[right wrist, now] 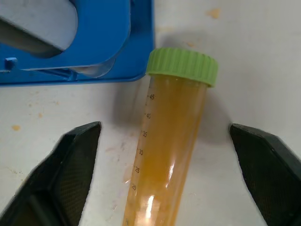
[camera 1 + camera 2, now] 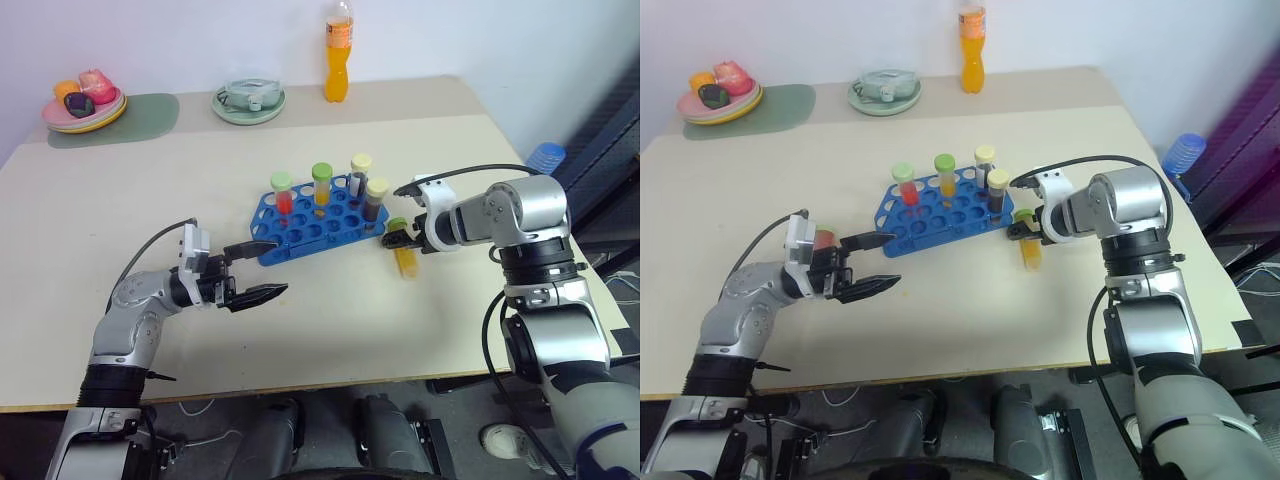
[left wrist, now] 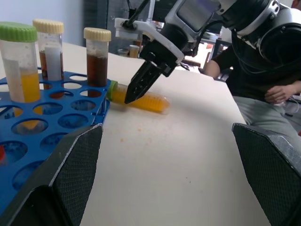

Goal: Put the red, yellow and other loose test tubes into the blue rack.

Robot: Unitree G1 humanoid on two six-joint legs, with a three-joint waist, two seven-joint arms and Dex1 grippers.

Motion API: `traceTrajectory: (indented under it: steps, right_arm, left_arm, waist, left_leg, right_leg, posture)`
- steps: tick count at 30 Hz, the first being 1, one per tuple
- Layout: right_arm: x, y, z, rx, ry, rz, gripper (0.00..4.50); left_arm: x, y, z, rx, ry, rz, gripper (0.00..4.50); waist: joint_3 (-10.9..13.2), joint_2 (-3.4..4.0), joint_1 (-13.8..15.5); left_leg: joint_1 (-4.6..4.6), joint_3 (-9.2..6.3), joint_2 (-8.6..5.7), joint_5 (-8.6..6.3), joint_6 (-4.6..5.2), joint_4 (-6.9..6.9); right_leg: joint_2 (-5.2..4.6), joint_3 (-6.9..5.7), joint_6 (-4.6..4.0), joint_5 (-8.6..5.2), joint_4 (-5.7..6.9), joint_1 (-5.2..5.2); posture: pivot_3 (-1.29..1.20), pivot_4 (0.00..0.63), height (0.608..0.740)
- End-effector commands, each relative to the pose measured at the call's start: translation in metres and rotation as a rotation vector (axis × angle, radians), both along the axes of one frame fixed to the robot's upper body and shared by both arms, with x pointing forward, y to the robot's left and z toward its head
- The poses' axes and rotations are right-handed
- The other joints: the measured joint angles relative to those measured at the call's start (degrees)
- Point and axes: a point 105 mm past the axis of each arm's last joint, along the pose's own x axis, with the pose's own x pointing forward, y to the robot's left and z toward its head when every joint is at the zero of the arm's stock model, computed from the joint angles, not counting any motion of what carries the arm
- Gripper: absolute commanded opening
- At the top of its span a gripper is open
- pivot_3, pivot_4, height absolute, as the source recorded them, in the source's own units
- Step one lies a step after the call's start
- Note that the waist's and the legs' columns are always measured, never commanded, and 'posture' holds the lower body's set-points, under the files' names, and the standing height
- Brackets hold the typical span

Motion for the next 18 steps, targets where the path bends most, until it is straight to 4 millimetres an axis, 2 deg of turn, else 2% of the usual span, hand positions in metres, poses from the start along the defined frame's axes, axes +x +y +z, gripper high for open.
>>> traceTrajectory:
  steps: [1,2,3,5,7,12,14,18]
  right_arm:
    - [0.012,-0.001,-0.003,-0.042,-0.033,0.014,2.61]
    - [0.013,-0.002,-0.003,-0.055,-0.039,0.022,2.28]
    - [0.014,-0.002,-0.004,-0.065,-0.041,0.032,1.6]
    - [0.014,-0.002,-0.006,-0.099,-0.053,0.067,0.79]
    - [0.012,-0.002,-0.009,-0.112,-0.052,0.095,0.76]
    - [0.003,0.0,-0.007,-0.261,-0.188,0.347,0.76]
    - [-0.012,0.006,-0.004,-0.277,-0.259,0.525,0.76]
    - [-0.058,-0.002,-0.007,-0.321,-0.255,0.805,0.76]
  left_arm:
    - [-0.002,0.004,0.011,-0.002,-0.048,0.01,4.5]
    - [-0.003,0.004,0.011,-0.002,-0.048,0.011,4.5]
    - [-0.003,0.005,0.011,-0.001,-0.048,0.012,4.5]
    - [-0.003,0.005,0.011,0.0,-0.048,0.015,4.5]
    - [-0.003,0.006,0.011,0.001,-0.047,0.016,4.5]
    - [-0.003,0.006,0.011,0.002,-0.047,0.018,4.5]
    - [-0.003,0.007,0.011,0.003,-0.047,0.021,4.5]
    - [-0.003,0.008,0.011,0.005,-0.044,0.023,4.5]
  waist:
    - [-0.03,-0.03,-0.26]
    - [-0.03,-0.03,-0.36]
    - [-0.03,-0.03,-0.5]
    - [-0.03,-0.03,-0.86]
    - [-0.04,-0.04,-1.18]
    - [-0.04,-0.04,-0.92]
    - [-0.04,-0.05,-0.08]
    - [-0.01,-0.04,1.75]
  left_leg:
    - [0.04,0.01,0.0,0.0,0.0,0.01]
    - [0.07,0.02,0.01,0.0,0.0,0.01]
    - [0.07,0.02,0.01,0.01,0.0,0.0]
    - [0.06,0.01,0.02,0.01,0.0,-0.01]
    - [0.06,0.01,0.02,0.01,0.0,-0.01]
    - [0.05,0.01,0.01,0.0,0.0,0.01]
    - [0.02,0.0,0.0,0.0,0.0,0.03]
    - [-0.11,-0.03,-0.05,-0.07,0.12,0.09]
  right_leg:
    - [0.01,0.0,0.0,0.02,0.0,0.04]
    - [0.02,0.01,-0.01,0.03,0.0,0.06]
    - [0.02,0.01,-0.01,0.03,0.01,0.05]
    - [0.02,0.01,-0.01,0.03,0.02,0.03]
    - [0.02,0.01,0.0,0.04,0.01,0.04]
    - [0.01,0.0,0.01,0.04,0.0,0.04]
    - [0.0,-0.03,0.04,0.05,-0.04,0.05]
    - [-0.06,-0.13,0.16,0.01,-0.17,0.02]
  posture:
    - [0.0,0.15,0.74]
    - [0.0,0.15,0.74]
    - [0.0,0.15,0.74]
    - [0.0,0.15,0.74]
    - [0.0,0.15,0.74]
    - [0.0,0.15,0.74]
    - [0.0,0.15,0.74]
    - [0.0,0.15,0.74]
